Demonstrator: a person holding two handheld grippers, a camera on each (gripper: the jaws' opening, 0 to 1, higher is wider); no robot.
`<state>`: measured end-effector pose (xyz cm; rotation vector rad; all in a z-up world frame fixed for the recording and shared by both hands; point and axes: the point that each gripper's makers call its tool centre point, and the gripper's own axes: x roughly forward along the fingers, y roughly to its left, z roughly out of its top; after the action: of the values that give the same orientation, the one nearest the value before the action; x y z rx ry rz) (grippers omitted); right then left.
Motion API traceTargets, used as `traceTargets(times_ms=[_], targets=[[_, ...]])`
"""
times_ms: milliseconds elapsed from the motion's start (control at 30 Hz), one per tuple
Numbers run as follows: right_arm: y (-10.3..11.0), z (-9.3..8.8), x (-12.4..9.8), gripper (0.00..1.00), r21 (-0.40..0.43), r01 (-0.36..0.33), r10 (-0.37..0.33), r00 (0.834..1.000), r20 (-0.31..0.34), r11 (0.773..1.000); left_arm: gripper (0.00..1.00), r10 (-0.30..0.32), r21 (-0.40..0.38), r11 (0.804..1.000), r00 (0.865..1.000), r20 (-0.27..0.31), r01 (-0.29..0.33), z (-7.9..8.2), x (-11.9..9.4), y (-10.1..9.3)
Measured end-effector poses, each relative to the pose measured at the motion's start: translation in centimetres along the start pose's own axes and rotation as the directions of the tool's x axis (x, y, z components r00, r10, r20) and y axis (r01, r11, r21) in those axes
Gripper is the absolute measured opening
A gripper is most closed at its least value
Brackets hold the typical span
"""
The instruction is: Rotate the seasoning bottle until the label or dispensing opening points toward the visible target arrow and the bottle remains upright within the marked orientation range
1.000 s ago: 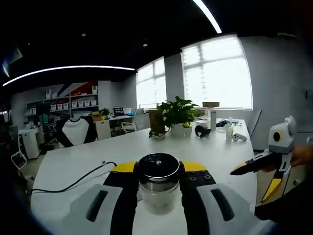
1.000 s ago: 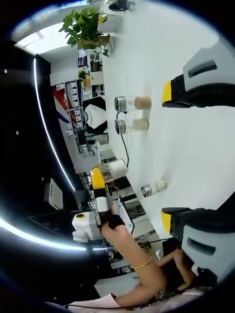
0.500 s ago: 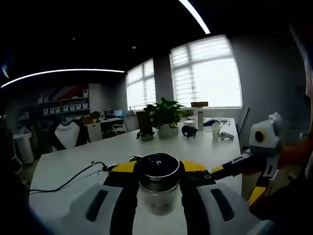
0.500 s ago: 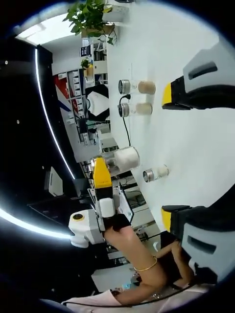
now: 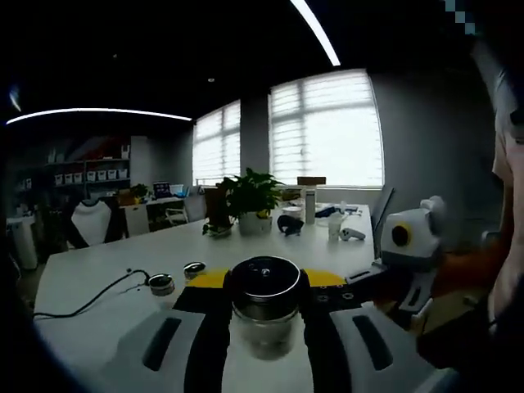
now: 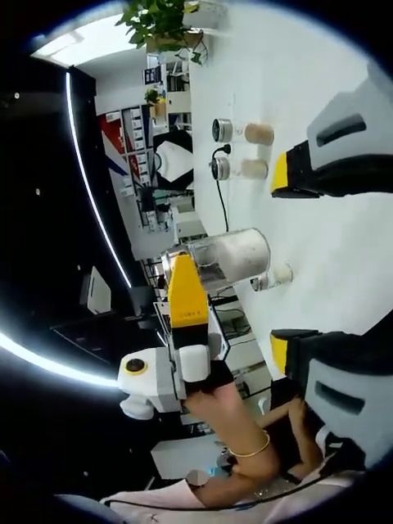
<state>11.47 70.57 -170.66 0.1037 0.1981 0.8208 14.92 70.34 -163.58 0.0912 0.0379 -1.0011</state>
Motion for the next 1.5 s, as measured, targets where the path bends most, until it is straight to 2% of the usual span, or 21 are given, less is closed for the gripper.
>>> traceTargets(times_ms=[100, 233, 400, 533, 667, 967, 1233, 1367, 1500], targets=[[0.1, 1.1, 0.0, 0.63, -0.028, -0.014, 0.014, 1.000, 0.021, 1.000, 0.34, -0.009, 0.010, 1.000, 1.000, 0.003, 0.009, 0.3, -0.1, -0.6], [0.1, 2.0, 0.3, 0.57, -0.073, -0.019, 0.021, 1.000, 0.023, 0.997, 0.34, -0.060, -0.020, 0.998, 0.998, 0.020, 0.060, 0.8, -0.3, -1.8], [0.2, 1.8, 0.6, 0.49, -0.089, -0.039, 0.039, 0.999, 0.006, 0.995, 0.34, -0.083, -0.012, 0.996, 0.996, 0.023, 0.083, 1.4, -0.5, -2.7], [0.4, 2.2, 0.5, 0.46, -0.097, -0.040, 0.042, 0.999, 0.018, 0.995, 0.34, -0.108, -0.039, 0.993, 0.993, 0.039, 0.109, 1.9, -0.8, -3.0], [0.6, 2.3, 0.5, 0.42, -0.120, -0.053, 0.055, 0.998, 0.014, 0.991, 0.34, -0.140, -0.041, 0.989, 0.990, 0.027, 0.141, 1.9, -1.0, -3.5], [1.4, 2.5, 0.4, 0.38, -0.136, -0.091, 0.092, 0.996, 0.003, 0.987, 0.34, -0.154, -0.003, 0.988, 0.988, 0.006, 0.154, 2.1, -1.2, -4.0], [3.0, 2.9, 0.2, 0.32, -0.173, -0.147, 0.147, 0.989, -0.010, 0.974, 0.34, -0.222, -0.014, 0.975, 0.975, 0.002, 0.222, 2.4, -1.8, -4.9], [3.2, 3.1, 0.0, 0.31, -0.173, -0.113, 0.117, 0.993, 0.015, 0.978, 0.34, -0.229, -0.024, 0.973, 0.973, 0.008, 0.230, 2.6, -1.9, -4.8], [2.5, 3.4, 0.0, 0.31, -0.199, -0.051, 0.056, 0.998, 0.016, 0.979, 0.34, -0.189, -0.016, 0.982, 0.982, 0.022, 0.189, 2.7, -1.8, -4.4]])
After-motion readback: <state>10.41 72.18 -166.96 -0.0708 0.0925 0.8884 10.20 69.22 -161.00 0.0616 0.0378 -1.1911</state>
